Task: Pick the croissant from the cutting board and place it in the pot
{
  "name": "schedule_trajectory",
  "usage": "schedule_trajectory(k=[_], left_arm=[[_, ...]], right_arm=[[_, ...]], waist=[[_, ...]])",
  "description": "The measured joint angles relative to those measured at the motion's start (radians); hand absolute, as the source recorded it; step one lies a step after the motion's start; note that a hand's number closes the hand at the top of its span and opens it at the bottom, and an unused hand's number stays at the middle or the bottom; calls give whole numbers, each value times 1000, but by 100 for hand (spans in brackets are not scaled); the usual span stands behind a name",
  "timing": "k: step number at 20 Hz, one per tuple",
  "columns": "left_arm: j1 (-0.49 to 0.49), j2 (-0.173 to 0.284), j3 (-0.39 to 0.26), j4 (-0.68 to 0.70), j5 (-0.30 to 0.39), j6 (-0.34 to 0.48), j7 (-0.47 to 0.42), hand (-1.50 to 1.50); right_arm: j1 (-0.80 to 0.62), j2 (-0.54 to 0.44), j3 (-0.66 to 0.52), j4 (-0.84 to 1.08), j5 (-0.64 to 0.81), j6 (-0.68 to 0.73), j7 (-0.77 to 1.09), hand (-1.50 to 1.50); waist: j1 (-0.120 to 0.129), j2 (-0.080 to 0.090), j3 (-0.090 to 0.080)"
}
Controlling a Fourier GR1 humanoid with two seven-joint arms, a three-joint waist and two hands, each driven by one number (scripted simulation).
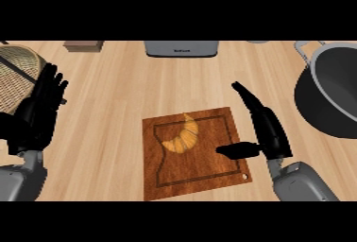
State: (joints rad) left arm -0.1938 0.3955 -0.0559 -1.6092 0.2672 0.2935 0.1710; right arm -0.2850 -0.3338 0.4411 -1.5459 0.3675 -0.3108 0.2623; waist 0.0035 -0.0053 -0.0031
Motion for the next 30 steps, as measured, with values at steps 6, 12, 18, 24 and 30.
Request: schedule_trajectory(k=[6, 12, 18, 24, 30], left_arm=[[-13, 0, 4, 7, -1, -13, 8, 0], [-26, -30, 5, 27, -27, -8, 1, 0], [-19, -46, 41, 17, -48, -33, 11, 0], [10, -59, 61, -18, -64, -55, 30, 0], [17, -79, 78, -53, -87, -66, 58, 0]], right_arm=[[-165, 45, 106, 1, 43, 227, 345, -150], [-269, 148, 123, 49, 39, 385, 543, -150], [-266, 261, 103, 122, 110, 409, 560, -150], [-237, 312, 121, 164, 183, 420, 606, -150], [-233, 327, 114, 223, 228, 408, 599, -150]], waist=[[9, 2, 0], [3, 4, 2], [1, 5, 3], [1, 5, 3], [1, 5, 3]])
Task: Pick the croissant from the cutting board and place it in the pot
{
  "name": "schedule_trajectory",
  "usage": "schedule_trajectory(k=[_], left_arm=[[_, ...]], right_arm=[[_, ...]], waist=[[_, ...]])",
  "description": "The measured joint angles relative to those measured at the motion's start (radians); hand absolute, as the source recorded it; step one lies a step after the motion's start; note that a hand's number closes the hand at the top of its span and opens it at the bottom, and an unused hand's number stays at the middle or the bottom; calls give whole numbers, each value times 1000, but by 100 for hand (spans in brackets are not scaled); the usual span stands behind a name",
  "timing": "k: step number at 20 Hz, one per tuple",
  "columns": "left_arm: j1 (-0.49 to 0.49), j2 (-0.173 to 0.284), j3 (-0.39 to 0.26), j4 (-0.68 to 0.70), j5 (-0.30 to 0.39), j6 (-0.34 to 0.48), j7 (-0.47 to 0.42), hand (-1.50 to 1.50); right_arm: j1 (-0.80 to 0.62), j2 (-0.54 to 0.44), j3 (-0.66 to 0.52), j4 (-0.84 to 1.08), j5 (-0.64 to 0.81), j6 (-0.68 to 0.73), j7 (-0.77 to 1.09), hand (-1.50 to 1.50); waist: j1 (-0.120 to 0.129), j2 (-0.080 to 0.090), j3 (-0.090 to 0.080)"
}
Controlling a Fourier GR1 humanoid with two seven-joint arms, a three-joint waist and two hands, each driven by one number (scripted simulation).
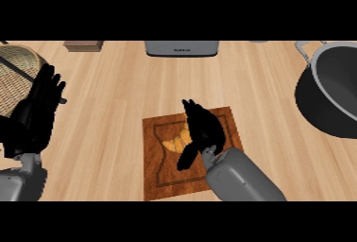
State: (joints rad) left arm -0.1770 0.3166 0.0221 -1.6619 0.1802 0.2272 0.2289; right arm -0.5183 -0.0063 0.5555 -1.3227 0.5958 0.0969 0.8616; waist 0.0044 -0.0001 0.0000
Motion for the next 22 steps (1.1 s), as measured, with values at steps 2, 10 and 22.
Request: schedule_trajectory(k=[2, 10, 22], left_arm=[[-18, -5, 13, 19, -2, -13, -3, 0], [-39, -50, 14, 42, -48, -18, -1, 0], [-31, -53, 59, 24, -51, -65, 7, 0]], right_arm=[[-18, 2, 3, 58, -6, -33, -29, -150], [-51, 3, 10, 191, -15, -90, -95, -150], [-93, -8, 31, 358, 4, -129, -271, 150]], waist=[[1, 0, 0], [1, 1, 0], [3, -4, -2]])
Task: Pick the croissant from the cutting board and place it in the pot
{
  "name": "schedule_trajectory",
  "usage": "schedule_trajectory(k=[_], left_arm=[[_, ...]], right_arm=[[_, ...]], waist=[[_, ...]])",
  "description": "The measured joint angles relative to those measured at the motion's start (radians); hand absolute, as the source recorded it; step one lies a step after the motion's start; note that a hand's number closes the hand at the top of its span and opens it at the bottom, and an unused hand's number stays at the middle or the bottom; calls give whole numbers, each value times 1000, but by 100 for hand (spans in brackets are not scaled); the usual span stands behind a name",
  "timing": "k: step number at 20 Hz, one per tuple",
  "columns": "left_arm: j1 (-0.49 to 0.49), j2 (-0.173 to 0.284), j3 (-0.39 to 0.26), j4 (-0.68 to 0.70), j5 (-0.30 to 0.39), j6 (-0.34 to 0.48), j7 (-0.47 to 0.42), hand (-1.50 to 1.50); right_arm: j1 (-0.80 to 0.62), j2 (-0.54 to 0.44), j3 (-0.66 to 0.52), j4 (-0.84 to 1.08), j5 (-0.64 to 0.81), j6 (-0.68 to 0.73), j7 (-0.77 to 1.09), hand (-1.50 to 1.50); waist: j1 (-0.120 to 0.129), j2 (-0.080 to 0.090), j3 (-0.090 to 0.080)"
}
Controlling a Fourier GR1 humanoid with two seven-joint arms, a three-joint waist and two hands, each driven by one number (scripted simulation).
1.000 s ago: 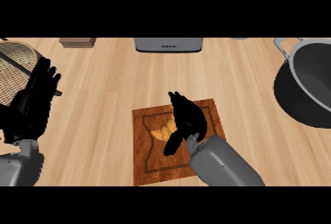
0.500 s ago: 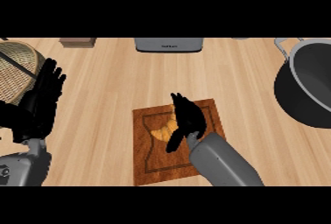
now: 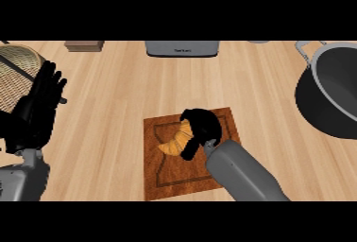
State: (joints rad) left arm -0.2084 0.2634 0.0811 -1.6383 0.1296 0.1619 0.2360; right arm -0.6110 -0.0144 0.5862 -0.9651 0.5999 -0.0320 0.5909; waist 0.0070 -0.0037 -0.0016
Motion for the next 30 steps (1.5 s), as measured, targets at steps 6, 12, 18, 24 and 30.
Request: schedule_trajectory(k=[6, 12, 18, 24, 30], left_arm=[[9, -18, 10, 8, -12, -12, -13, 0], [3, -23, 21, 11, -23, 0, -2, 0], [35, -17, 39, 7, -25, 9, -3, 0], [74, -6, 64, -6, -18, 7, -11, 0], [90, -4, 72, -29, -15, 9, -11, 0]], right_arm=[[-13, 2, 17, 31, 2, -20, -42, 150], [98, -74, 129, -123, 15, 49, -169, 150], [284, -285, 310, -383, 48, 81, -440, 150], [489, -580, 264, -720, -6, -12, -600, 150], [639, -752, 18, -998, -176, -153, -665, 150]], waist=[[-1, -3, -1], [-25, -13, 1], [-66, -32, 3], [-95, -25, 1], [-107, -19, 2]])
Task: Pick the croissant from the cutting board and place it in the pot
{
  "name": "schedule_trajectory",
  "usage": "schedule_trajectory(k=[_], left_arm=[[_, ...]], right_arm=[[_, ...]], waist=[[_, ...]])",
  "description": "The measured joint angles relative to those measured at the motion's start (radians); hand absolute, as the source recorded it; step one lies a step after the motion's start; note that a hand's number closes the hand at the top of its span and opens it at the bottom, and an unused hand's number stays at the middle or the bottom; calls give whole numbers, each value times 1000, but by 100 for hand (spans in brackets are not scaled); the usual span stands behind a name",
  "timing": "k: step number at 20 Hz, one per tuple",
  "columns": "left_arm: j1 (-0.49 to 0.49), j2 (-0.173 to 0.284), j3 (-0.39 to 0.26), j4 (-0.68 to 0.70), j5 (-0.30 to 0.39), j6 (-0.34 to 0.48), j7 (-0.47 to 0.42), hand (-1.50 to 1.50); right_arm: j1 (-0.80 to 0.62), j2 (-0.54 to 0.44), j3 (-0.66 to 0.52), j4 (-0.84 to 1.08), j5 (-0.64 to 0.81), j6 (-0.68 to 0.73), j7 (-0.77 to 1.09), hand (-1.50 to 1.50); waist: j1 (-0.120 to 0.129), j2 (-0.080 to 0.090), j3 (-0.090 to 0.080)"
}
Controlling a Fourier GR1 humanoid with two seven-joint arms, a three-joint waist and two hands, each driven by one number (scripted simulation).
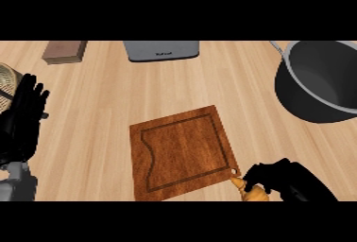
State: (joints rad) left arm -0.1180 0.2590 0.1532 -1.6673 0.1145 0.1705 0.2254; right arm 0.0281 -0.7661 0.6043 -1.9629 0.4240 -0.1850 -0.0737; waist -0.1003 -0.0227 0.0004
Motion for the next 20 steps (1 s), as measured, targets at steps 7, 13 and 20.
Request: schedule_trajectory(k=[7, 13, 20], left_arm=[[-16, -2, -2, 3, 4, -6, 2, 0], [-38, -19, -34, 6, -8, -14, 3, 0], [-59, -31, -53, 0, -15, -28, 17, 0]], right_arm=[[182, -133, -369, -162, -274, -85, -75, 150], [269, -172, -670, -77, -527, 10, -174, 150], [141, -169, -791, 211, -640, 184, -239, 150]], waist=[[15, 9, 1], [57, 16, 0], [97, 23, 0]])
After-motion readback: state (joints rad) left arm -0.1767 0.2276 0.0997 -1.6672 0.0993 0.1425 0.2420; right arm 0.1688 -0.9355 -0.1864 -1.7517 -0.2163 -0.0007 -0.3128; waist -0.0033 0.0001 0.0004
